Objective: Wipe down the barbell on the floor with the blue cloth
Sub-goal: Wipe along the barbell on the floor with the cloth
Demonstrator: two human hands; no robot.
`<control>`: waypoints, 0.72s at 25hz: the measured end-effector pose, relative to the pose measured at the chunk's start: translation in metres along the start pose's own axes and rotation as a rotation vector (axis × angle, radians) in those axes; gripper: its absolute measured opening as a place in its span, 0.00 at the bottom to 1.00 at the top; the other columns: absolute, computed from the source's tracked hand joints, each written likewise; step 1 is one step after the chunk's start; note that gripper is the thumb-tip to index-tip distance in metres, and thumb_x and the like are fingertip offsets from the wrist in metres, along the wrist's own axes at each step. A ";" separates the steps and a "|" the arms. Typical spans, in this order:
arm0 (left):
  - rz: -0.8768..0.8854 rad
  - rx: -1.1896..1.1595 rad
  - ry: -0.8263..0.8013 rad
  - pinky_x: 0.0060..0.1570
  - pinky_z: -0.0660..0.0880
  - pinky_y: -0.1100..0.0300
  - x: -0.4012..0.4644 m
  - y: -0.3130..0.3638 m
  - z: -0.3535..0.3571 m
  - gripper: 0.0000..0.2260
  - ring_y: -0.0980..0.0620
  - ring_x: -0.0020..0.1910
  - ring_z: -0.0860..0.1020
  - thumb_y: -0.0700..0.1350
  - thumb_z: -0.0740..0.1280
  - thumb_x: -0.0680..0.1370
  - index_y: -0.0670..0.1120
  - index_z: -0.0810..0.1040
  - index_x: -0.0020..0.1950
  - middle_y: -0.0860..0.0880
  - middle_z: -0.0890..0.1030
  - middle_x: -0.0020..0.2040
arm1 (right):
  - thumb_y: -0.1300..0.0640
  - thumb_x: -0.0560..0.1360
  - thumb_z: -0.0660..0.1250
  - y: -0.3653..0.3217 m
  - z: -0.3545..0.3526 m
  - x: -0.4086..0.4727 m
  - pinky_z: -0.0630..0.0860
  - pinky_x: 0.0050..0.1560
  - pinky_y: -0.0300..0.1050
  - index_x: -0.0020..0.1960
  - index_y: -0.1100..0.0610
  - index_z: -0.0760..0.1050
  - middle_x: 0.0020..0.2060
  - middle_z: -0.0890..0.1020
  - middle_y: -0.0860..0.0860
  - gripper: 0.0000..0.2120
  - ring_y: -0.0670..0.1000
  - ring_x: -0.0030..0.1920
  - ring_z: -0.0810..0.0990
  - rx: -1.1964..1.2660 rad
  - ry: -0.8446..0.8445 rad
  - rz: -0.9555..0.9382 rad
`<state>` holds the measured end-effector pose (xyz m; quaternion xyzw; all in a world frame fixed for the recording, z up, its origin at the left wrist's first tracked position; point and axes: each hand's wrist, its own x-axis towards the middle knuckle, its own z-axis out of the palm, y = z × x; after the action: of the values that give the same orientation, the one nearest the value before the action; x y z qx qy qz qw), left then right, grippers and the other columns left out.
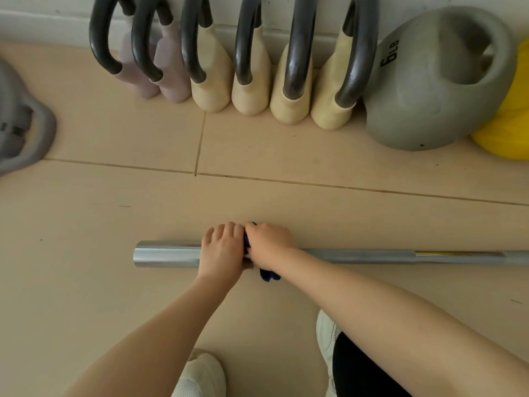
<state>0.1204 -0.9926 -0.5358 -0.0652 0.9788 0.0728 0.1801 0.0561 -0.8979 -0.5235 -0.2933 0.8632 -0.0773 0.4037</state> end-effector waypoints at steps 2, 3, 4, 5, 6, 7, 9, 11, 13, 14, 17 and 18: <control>-0.037 -0.038 0.032 0.44 0.77 0.52 -0.002 -0.001 0.000 0.30 0.44 0.37 0.79 0.53 0.83 0.47 0.43 0.76 0.41 0.47 0.79 0.37 | 0.59 0.75 0.59 0.020 -0.003 -0.009 0.70 0.46 0.49 0.59 0.52 0.70 0.55 0.78 0.54 0.13 0.59 0.54 0.76 0.032 0.029 -0.114; -0.044 -0.045 0.030 0.46 0.77 0.51 -0.003 -0.001 0.000 0.30 0.43 0.39 0.79 0.52 0.83 0.48 0.43 0.77 0.43 0.46 0.79 0.39 | 0.59 0.74 0.59 0.039 -0.006 -0.017 0.69 0.49 0.50 0.60 0.50 0.71 0.55 0.77 0.53 0.15 0.58 0.55 0.75 -0.016 0.032 -0.102; -0.049 -0.057 0.015 0.49 0.77 0.49 -0.003 -0.001 -0.001 0.29 0.43 0.41 0.79 0.51 0.83 0.50 0.42 0.77 0.45 0.46 0.80 0.41 | 0.60 0.74 0.59 0.055 -0.006 -0.025 0.68 0.52 0.51 0.60 0.49 0.72 0.55 0.77 0.52 0.16 0.57 0.57 0.74 -0.108 0.067 -0.042; -0.059 -0.069 0.006 0.52 0.76 0.48 -0.001 -0.001 -0.002 0.29 0.42 0.44 0.79 0.51 0.82 0.52 0.42 0.77 0.47 0.46 0.80 0.43 | 0.60 0.74 0.59 0.063 -0.007 -0.033 0.66 0.53 0.51 0.59 0.50 0.72 0.55 0.76 0.52 0.15 0.57 0.57 0.72 -0.190 0.127 0.036; -0.065 -0.080 0.014 0.54 0.75 0.47 0.002 -0.002 -0.001 0.28 0.42 0.45 0.78 0.51 0.82 0.54 0.42 0.77 0.48 0.46 0.79 0.44 | 0.60 0.74 0.58 0.062 -0.005 -0.034 0.65 0.53 0.51 0.58 0.52 0.73 0.55 0.76 0.53 0.14 0.57 0.58 0.71 -0.220 0.181 0.087; -0.070 -0.091 0.019 0.55 0.74 0.48 0.004 -0.002 -0.002 0.27 0.42 0.46 0.78 0.51 0.81 0.56 0.42 0.77 0.49 0.45 0.79 0.45 | 0.61 0.74 0.58 0.051 -0.005 -0.031 0.64 0.53 0.50 0.57 0.53 0.73 0.55 0.76 0.54 0.14 0.57 0.58 0.71 -0.223 0.217 0.090; -0.075 -0.096 0.043 0.53 0.75 0.48 0.009 -0.003 -0.004 0.25 0.42 0.45 0.79 0.51 0.81 0.57 0.43 0.78 0.47 0.46 0.79 0.44 | 0.60 0.74 0.59 0.020 -0.006 -0.019 0.63 0.53 0.50 0.58 0.54 0.73 0.55 0.75 0.55 0.14 0.57 0.59 0.69 -0.176 0.237 -0.013; -0.093 -0.098 0.079 0.52 0.75 0.48 0.015 -0.005 -0.004 0.24 0.42 0.44 0.79 0.51 0.80 0.58 0.43 0.78 0.47 0.46 0.79 0.43 | 0.61 0.74 0.59 0.010 -0.007 -0.011 0.63 0.54 0.51 0.59 0.54 0.72 0.55 0.75 0.55 0.14 0.57 0.58 0.69 -0.141 0.242 -0.151; -0.114 -0.115 0.078 0.57 0.71 0.49 0.021 -0.007 -0.008 0.23 0.42 0.50 0.77 0.53 0.78 0.63 0.44 0.77 0.51 0.46 0.78 0.48 | 0.60 0.71 0.63 0.029 -0.014 -0.018 0.68 0.49 0.51 0.54 0.54 0.75 0.49 0.78 0.56 0.12 0.58 0.52 0.74 -0.209 0.280 -0.269; -0.137 -0.119 0.052 0.61 0.67 0.51 0.025 -0.007 -0.012 0.22 0.44 0.55 0.74 0.54 0.75 0.67 0.45 0.75 0.54 0.47 0.76 0.51 | 0.60 0.67 0.68 0.047 -0.017 -0.023 0.71 0.45 0.51 0.50 0.54 0.77 0.44 0.79 0.56 0.12 0.59 0.47 0.77 -0.247 0.326 -0.254; -0.189 -0.148 0.036 0.66 0.60 0.54 0.038 -0.009 -0.019 0.20 0.46 0.60 0.70 0.54 0.69 0.73 0.47 0.72 0.59 0.49 0.73 0.57 | 0.60 0.66 0.70 0.081 -0.025 -0.031 0.71 0.45 0.51 0.49 0.55 0.77 0.46 0.80 0.56 0.12 0.59 0.48 0.77 -0.311 0.330 0.051; -0.189 -0.158 0.050 0.66 0.61 0.53 0.041 -0.008 -0.020 0.19 0.45 0.60 0.70 0.53 0.70 0.73 0.46 0.73 0.59 0.48 0.74 0.56 | 0.59 0.69 0.68 0.076 -0.028 -0.028 0.69 0.47 0.51 0.50 0.55 0.76 0.47 0.80 0.56 0.10 0.60 0.50 0.76 -0.282 0.350 0.102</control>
<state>0.0766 -1.0076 -0.5333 -0.1731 0.9637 0.1307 0.1559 0.0161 -0.8233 -0.5150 -0.2851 0.9359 0.0149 0.2063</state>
